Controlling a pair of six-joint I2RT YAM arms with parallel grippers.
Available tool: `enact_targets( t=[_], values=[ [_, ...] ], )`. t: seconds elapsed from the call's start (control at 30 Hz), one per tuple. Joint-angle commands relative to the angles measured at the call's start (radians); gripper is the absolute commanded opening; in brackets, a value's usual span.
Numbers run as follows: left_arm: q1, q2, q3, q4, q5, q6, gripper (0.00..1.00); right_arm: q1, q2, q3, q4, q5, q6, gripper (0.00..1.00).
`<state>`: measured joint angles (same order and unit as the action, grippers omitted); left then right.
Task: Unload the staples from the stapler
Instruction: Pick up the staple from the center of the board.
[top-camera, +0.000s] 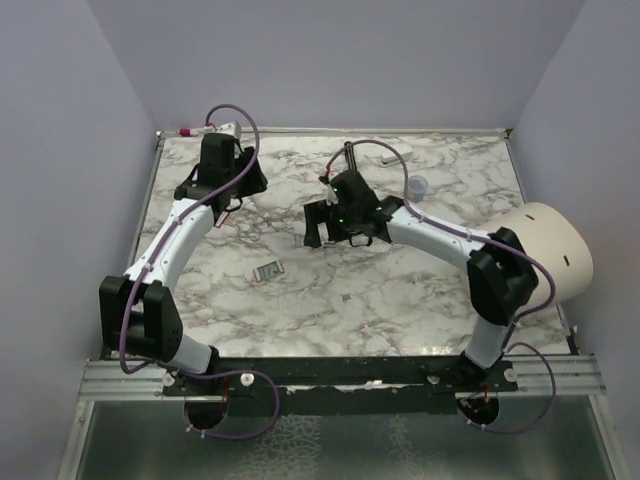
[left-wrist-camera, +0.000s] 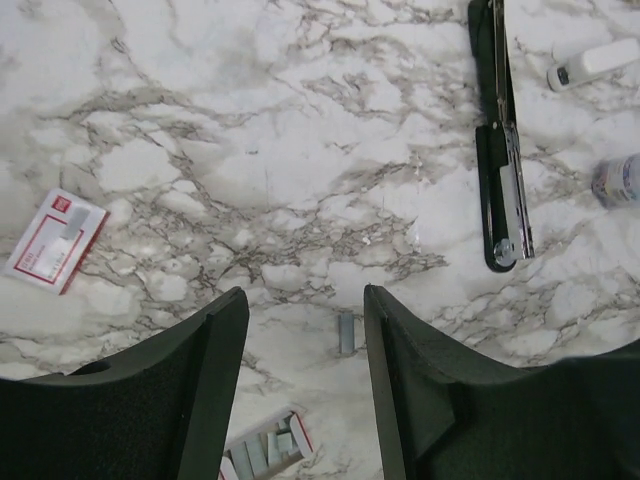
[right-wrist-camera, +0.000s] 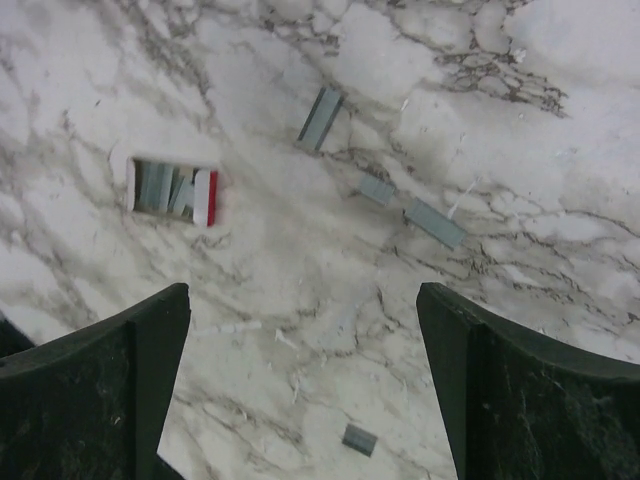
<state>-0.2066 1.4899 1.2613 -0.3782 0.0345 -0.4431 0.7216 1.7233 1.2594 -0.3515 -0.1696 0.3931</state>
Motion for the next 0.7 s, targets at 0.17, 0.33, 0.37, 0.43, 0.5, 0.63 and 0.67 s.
enact_targets(
  t=[0.17,0.33,0.37,0.43,0.5,0.63,0.67],
  values=[
    [0.083,-0.150,-0.118,0.078,-0.072,0.016,0.54,0.114,0.380,0.506,-0.399,0.328,0.155,0.92],
    [0.092,-0.177,-0.126,0.089,-0.041,0.008,0.55,0.166,0.520,0.696,-0.506,0.448,0.164,0.90],
    [0.096,-0.175,-0.126,0.088,-0.030,0.005,0.55,0.175,0.543,0.734,-0.527,0.466,0.165,0.88],
    [0.103,-0.179,-0.127,0.089,-0.013,-0.001,0.55,0.183,0.596,0.804,-0.562,0.479,0.164,0.82],
    [0.106,-0.184,-0.130,0.090,-0.006,-0.007,0.55,0.185,0.624,0.842,-0.567,0.472,0.163,0.73],
    [0.110,-0.190,-0.127,0.086,0.000,-0.013,0.55,0.191,0.674,0.908,-0.591,0.481,0.173,0.70],
    [0.111,-0.192,-0.126,0.084,0.001,-0.013,0.55,0.192,0.689,0.925,-0.599,0.482,0.175,0.70]
  ],
)
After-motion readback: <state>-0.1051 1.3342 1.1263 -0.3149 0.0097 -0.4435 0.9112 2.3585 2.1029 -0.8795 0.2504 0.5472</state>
